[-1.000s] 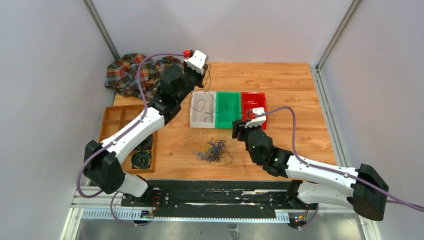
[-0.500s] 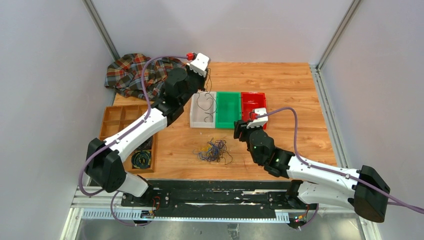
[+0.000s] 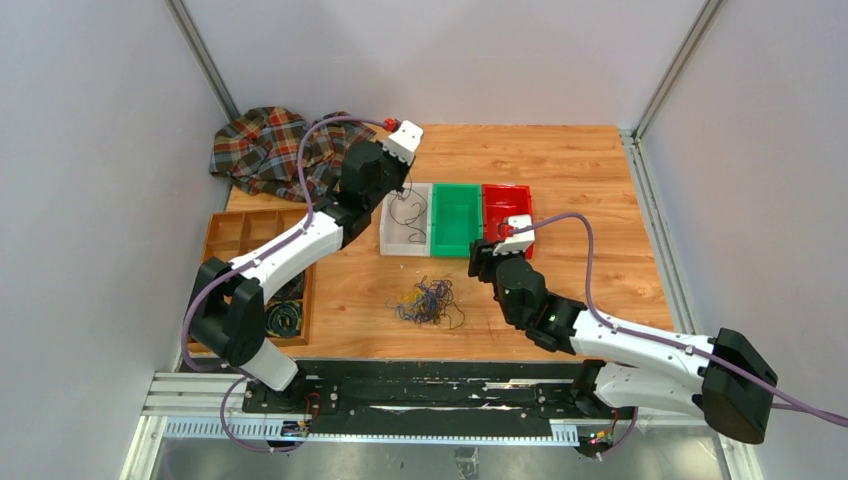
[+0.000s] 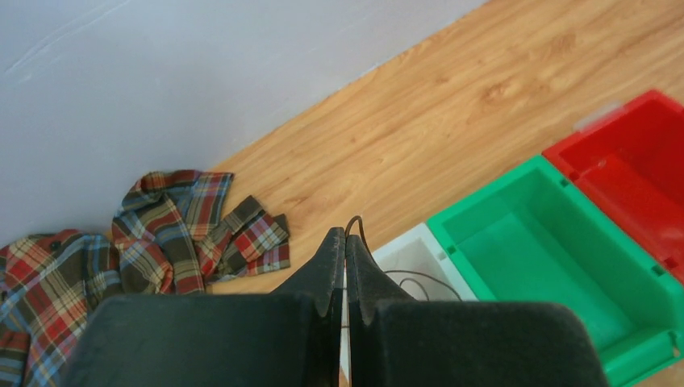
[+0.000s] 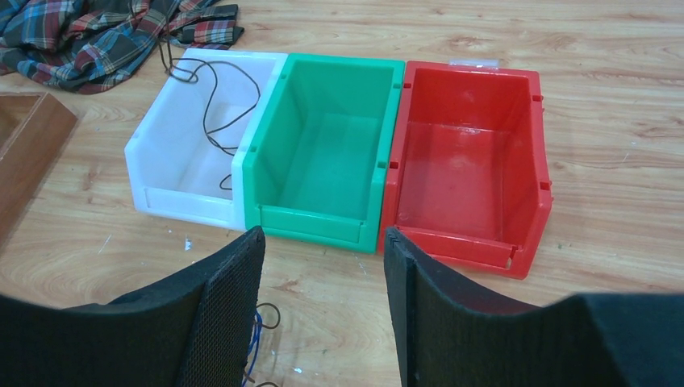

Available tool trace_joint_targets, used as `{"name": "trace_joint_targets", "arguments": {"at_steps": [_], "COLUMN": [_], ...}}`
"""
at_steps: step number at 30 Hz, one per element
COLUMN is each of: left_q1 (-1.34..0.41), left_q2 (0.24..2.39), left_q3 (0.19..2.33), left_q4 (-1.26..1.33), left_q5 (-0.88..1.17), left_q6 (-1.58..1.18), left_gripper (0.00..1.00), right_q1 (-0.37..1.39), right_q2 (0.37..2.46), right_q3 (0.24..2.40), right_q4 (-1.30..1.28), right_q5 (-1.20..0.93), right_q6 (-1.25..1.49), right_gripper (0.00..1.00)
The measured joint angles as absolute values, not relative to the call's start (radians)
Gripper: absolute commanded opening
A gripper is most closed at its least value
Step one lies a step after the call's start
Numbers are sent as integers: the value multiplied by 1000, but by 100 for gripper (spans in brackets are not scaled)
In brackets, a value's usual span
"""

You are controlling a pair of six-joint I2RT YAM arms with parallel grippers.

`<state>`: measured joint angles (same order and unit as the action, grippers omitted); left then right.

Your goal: Untangle the cables

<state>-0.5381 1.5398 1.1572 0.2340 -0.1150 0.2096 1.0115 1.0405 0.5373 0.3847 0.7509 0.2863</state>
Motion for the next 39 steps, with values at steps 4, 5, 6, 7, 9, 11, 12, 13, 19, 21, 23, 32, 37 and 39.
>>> {"name": "trace_joint_targets", "arguments": {"at_steps": [4, 5, 6, 7, 9, 11, 12, 13, 19, 21, 23, 32, 37, 39], "left_q1": [-538, -538, -538, -538, -539, -544, -549, -554, -572, -572, -571, -563, -561, -559], "left_q2": [1562, 1569, 1575, 1581, 1594, 1604, 1610, 1619, 1748, 1780, 1813, 1882, 1905, 1923], "left_q3": [1132, 1126, 1121, 1117, 1114, 1114, 1114, 1118, 1240, 1248, 1248, 1242, 1273, 1306], "left_q4": [230, 227, 224, 219, 201, 186, 176, 165, 31, 9, -10, -7, -26, -49], "left_q5": [-92, -88, -86, -82, -70, -69, -70, -71, -84, -89, -100, -121, -88, -69], "left_q6": [289, 309, 322, 333, 359, 392, 411, 427, 480, 487, 488, 495, 495, 495], "left_gripper": [0, 0, 0, 0, 0, 0, 0, 0, 0, 0, 0, 1, 9, 14], "right_q1": [1002, 998, 994, 990, 984, 979, 977, 976, 973, 972, 967, 953, 953, 953], "right_q2": [1044, 1044, 1045, 1045, 1049, 1058, 1062, 1067, 1100, 1111, 1119, 1138, 1137, 1133], "right_q3": [537, 537, 537, 537, 537, 537, 537, 537, 538, 538, 538, 538, 538, 538], "right_q4": [383, 383, 383, 383, 383, 383, 383, 383, 383, 383, 382, 382, 379, 376], "right_q5": [750, 749, 748, 745, 741, 737, 734, 732, 718, 714, 709, 698, 695, 690], "right_q6": [286, 286, 287, 287, 289, 292, 292, 293, 295, 297, 301, 325, 327, 329], "right_gripper": [56, 56, 56, 56, 56, 56, 56, 56, 56, 56, 56, 54, 55, 54]}}
